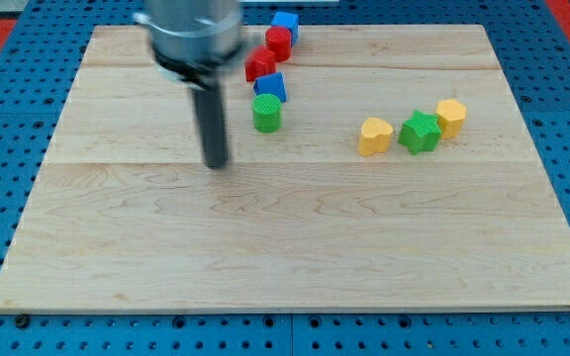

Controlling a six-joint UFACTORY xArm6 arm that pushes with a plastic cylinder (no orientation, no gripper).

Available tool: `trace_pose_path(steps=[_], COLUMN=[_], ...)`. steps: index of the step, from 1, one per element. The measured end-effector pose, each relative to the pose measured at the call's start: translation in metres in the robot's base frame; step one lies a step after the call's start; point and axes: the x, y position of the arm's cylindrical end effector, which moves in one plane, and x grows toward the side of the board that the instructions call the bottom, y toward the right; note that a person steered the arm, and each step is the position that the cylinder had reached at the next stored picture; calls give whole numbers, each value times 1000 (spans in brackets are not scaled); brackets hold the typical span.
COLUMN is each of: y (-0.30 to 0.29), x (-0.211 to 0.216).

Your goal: Separate blue cube and red circle away from each other

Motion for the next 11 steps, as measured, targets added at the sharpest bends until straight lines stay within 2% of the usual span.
trace_pose_path(steps=[1, 2, 3, 4, 5, 6, 7, 8, 9, 10, 11], y=[18, 112, 191, 144, 101, -53, -105, -73, 9, 40, 120], x=[-55, -62, -49, -54, -25, -41, -120, -188, -223, -224, -225])
